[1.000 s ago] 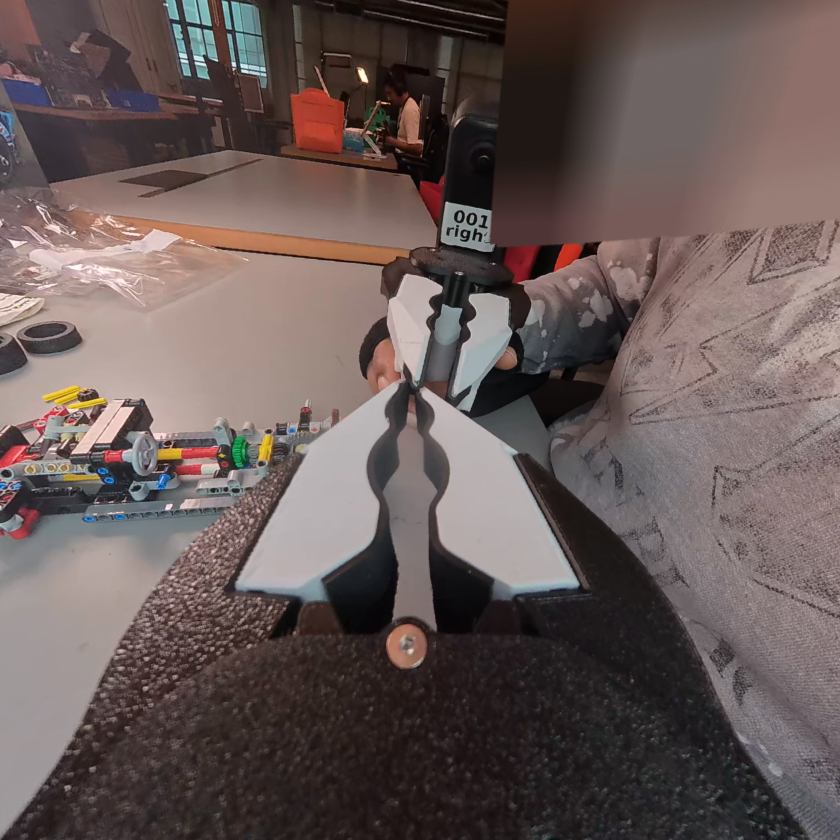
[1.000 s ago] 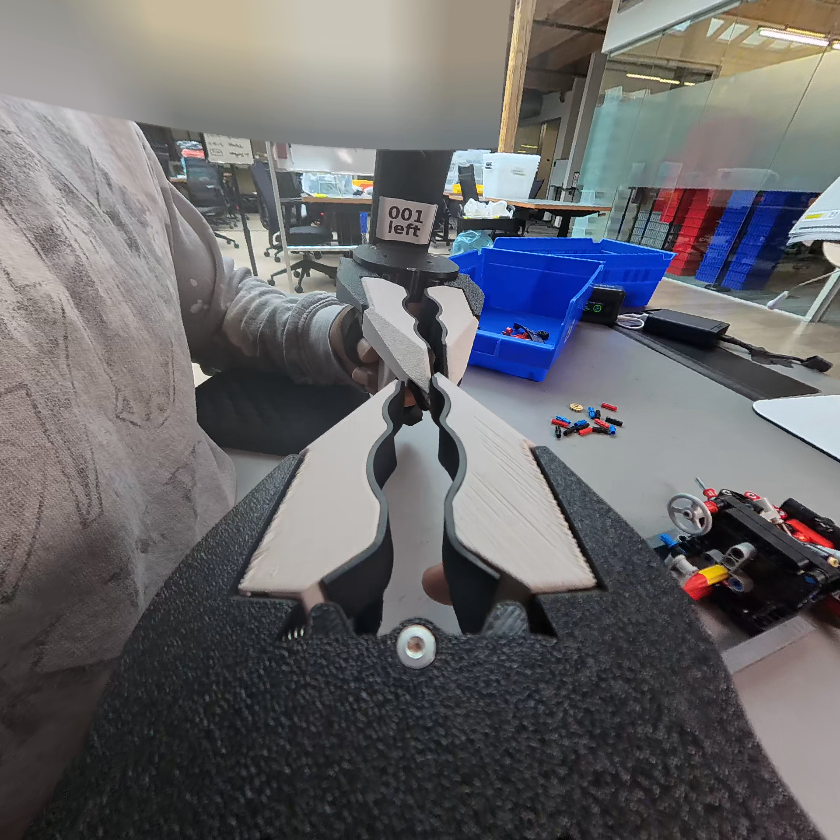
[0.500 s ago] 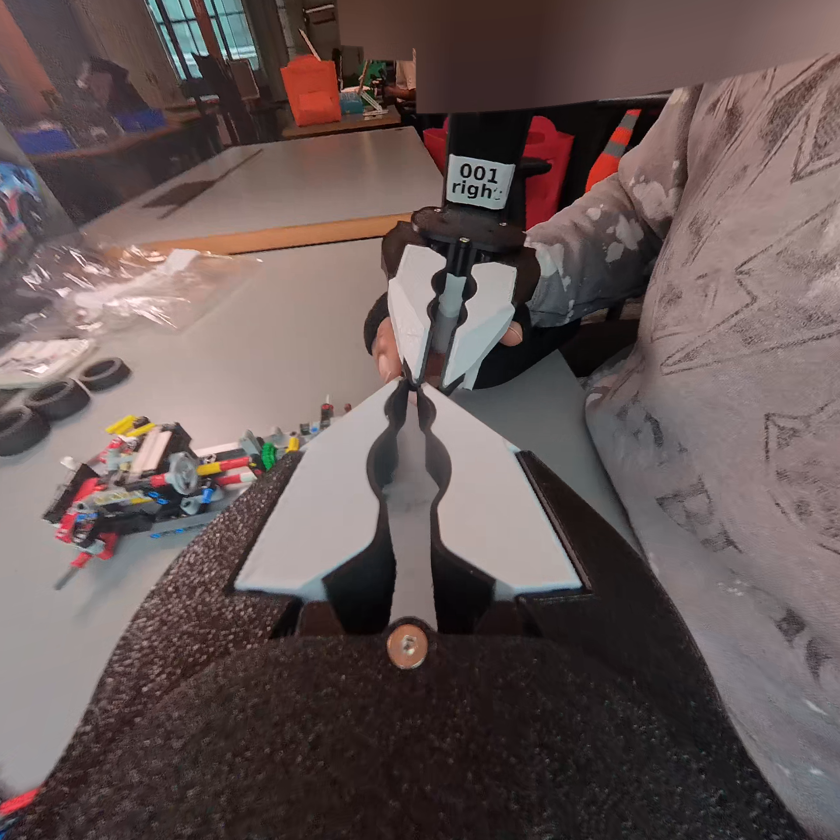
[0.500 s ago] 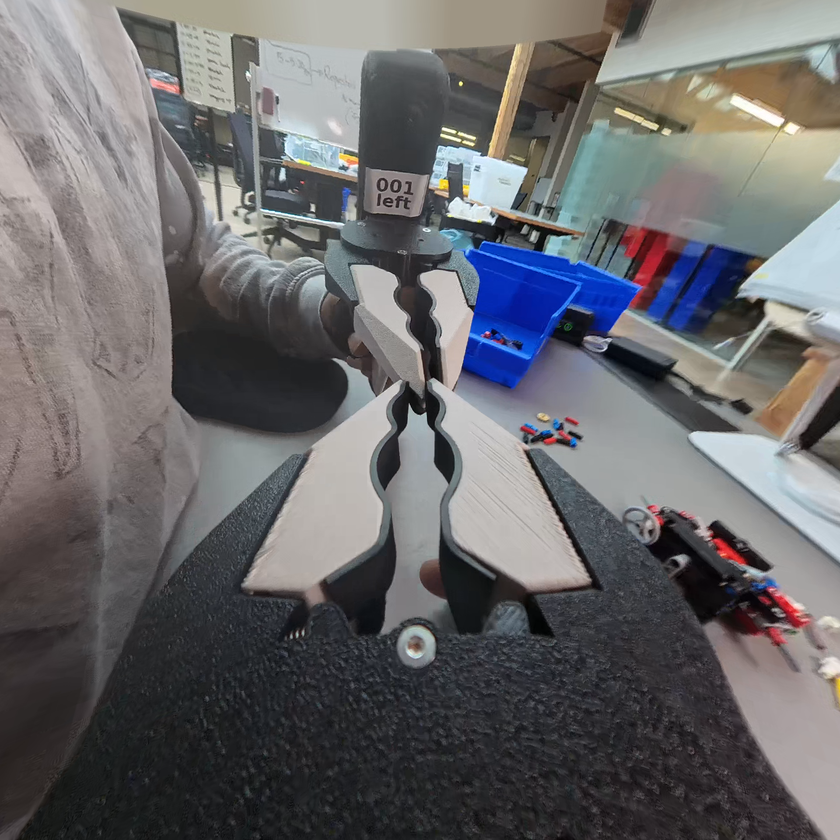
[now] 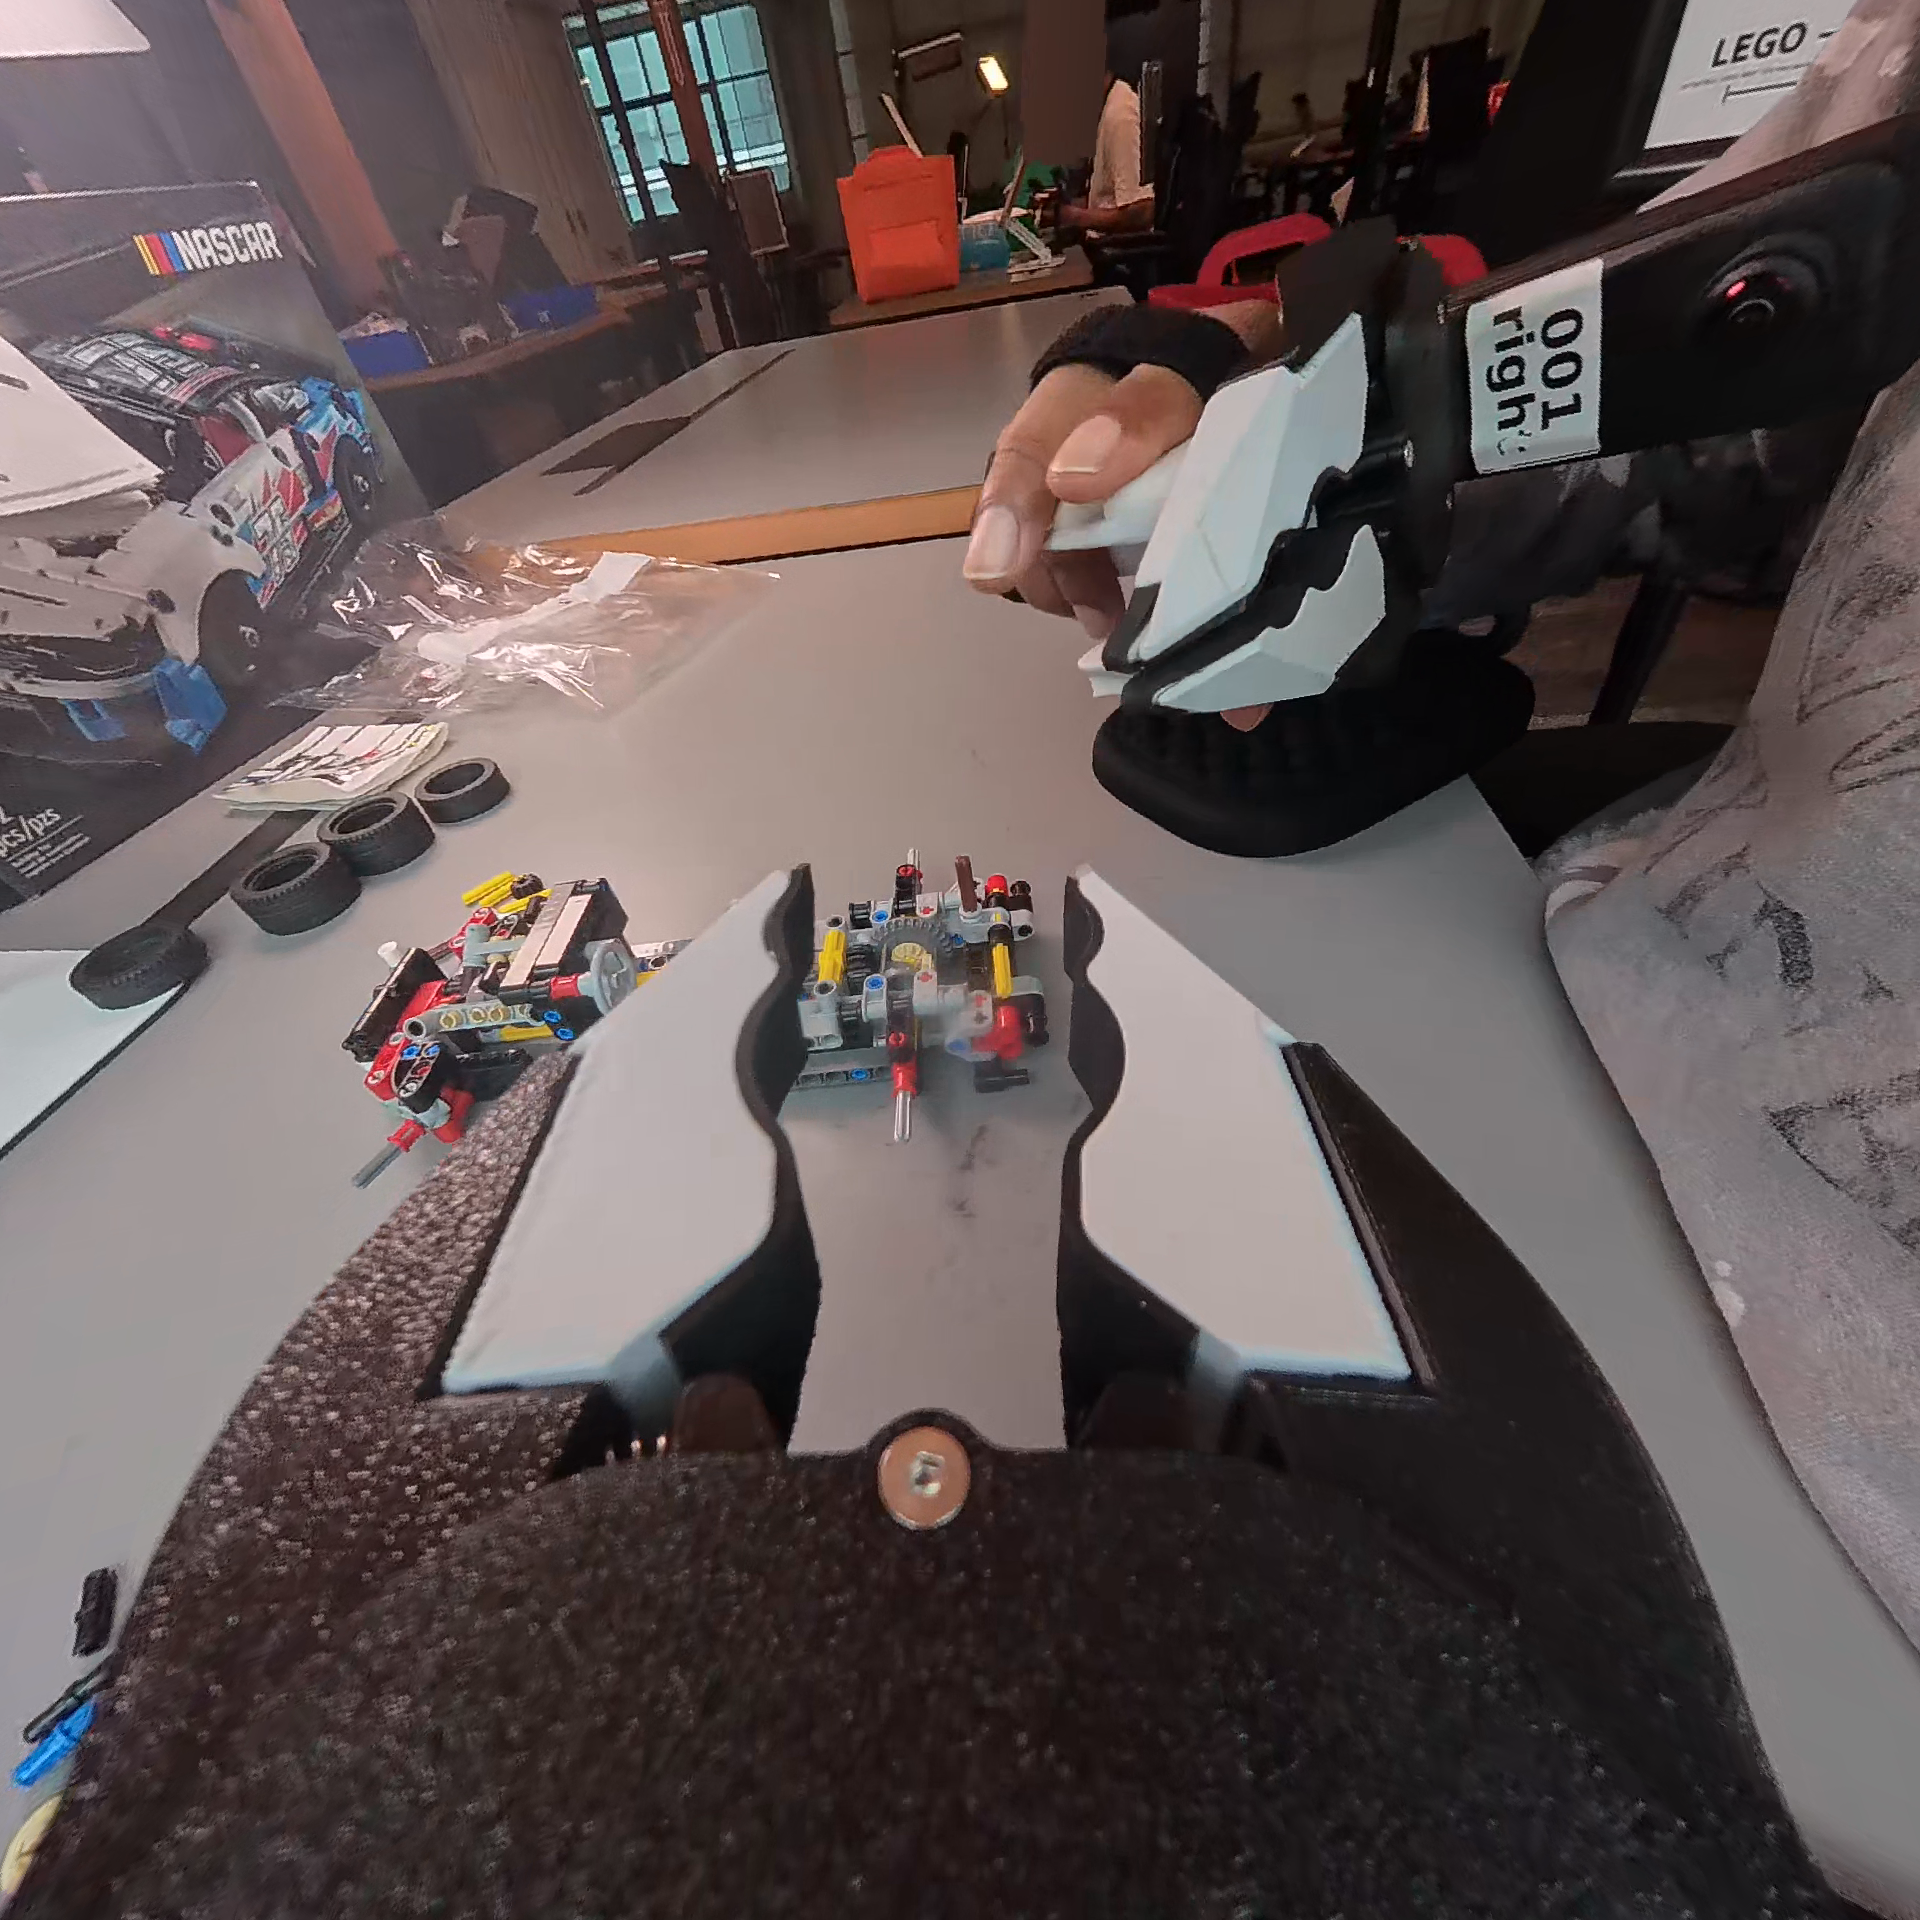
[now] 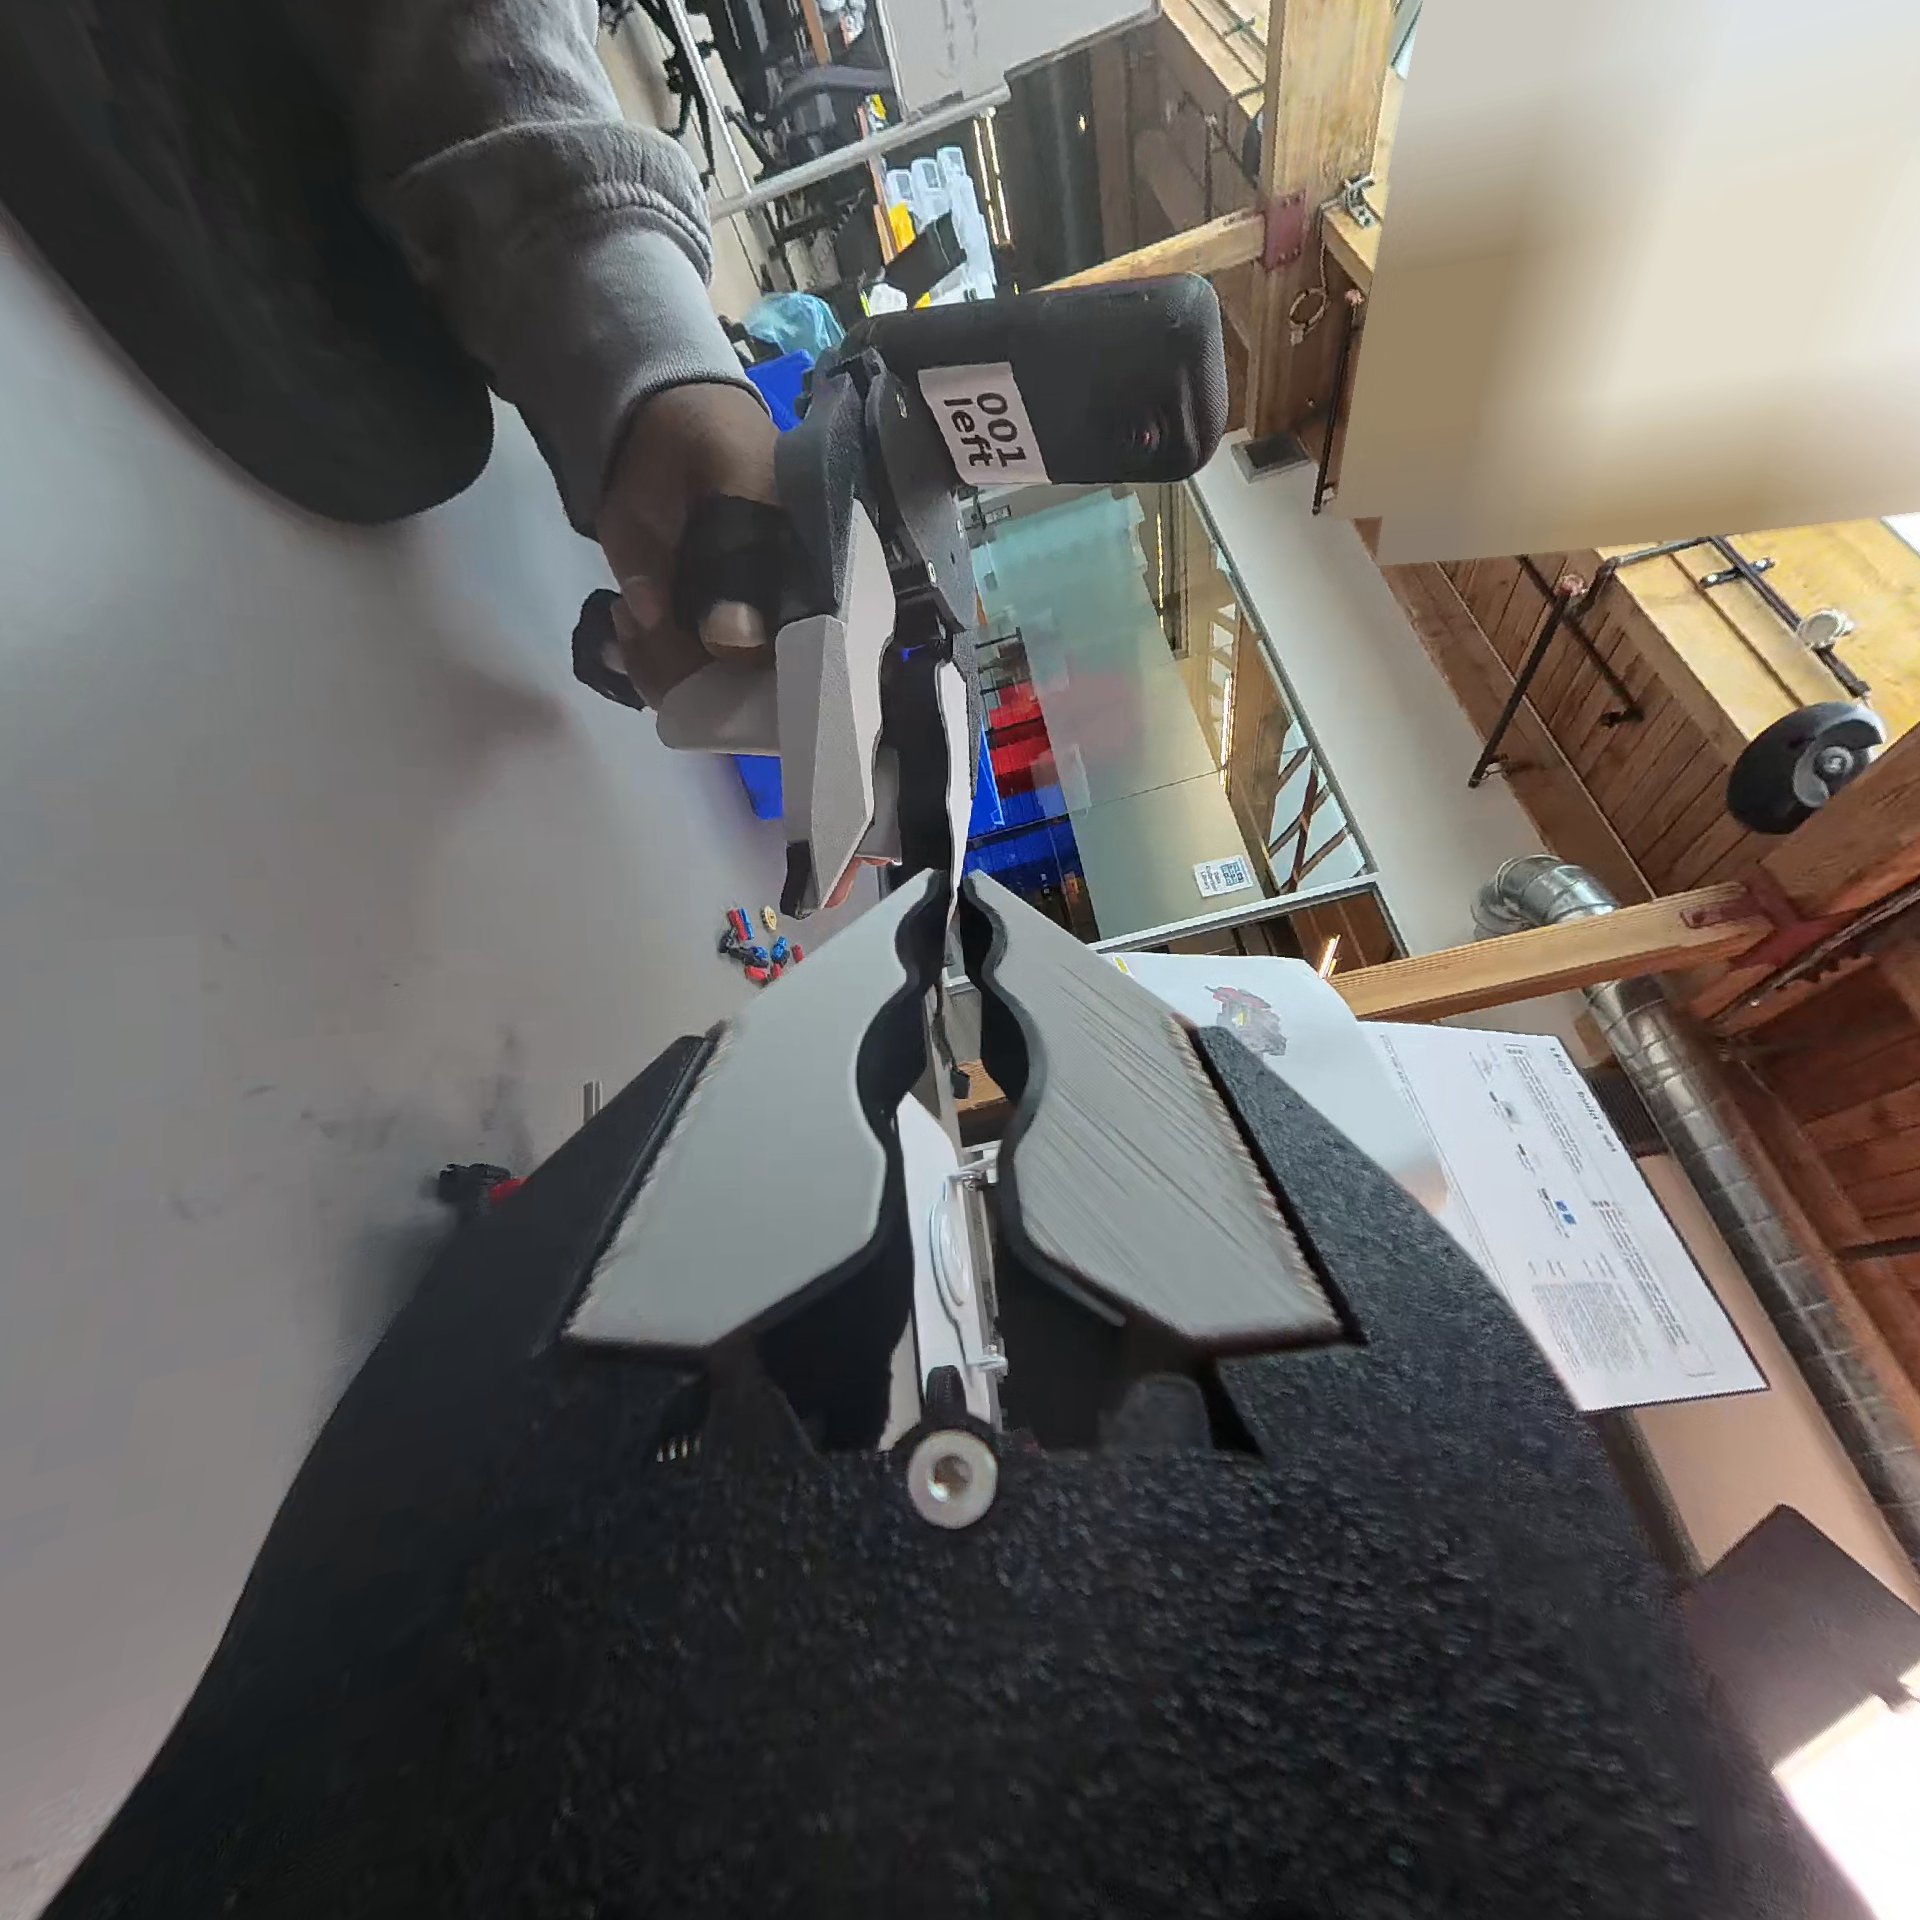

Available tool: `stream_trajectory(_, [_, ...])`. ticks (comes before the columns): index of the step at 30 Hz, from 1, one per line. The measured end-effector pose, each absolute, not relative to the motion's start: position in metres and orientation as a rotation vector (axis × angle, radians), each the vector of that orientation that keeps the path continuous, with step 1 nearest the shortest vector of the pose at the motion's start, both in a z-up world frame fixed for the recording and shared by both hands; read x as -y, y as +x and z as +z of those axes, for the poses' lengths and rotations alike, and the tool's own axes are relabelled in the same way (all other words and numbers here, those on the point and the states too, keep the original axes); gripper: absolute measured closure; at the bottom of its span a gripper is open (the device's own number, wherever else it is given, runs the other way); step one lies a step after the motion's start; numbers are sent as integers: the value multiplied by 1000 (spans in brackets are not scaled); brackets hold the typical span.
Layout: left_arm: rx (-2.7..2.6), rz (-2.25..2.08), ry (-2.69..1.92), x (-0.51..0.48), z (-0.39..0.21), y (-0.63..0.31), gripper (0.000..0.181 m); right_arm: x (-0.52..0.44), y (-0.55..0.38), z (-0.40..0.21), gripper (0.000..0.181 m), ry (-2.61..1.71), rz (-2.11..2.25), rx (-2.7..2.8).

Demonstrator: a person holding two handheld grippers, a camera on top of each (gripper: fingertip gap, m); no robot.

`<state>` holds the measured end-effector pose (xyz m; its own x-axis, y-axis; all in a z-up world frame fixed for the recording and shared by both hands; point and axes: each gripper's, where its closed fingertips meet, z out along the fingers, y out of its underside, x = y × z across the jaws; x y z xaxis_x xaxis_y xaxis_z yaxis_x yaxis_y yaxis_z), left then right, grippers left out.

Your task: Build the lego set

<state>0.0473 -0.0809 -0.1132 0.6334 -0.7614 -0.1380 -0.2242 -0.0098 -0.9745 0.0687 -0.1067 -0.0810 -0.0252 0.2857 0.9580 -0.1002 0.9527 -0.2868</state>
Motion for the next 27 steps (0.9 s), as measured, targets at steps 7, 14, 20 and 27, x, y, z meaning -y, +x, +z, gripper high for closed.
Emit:
stream_trajectory(7, [-806,-530,-1616,74,-124,43,137,105,70,-80,181,-195,311,1540])
stream_trajectory(14, [-877,-516,-1682,76,-142,52,140,38,101,-108,181,-1017,702,1556])
stream_trajectory(20, [-951,-462,-1762,70,-163,62,138,24,127,-168,164,-1333,714,1727])
stream_trajectory(27, [-1009,-428,-1801,65,-171,79,143,34,104,-185,162,-1240,712,1928])
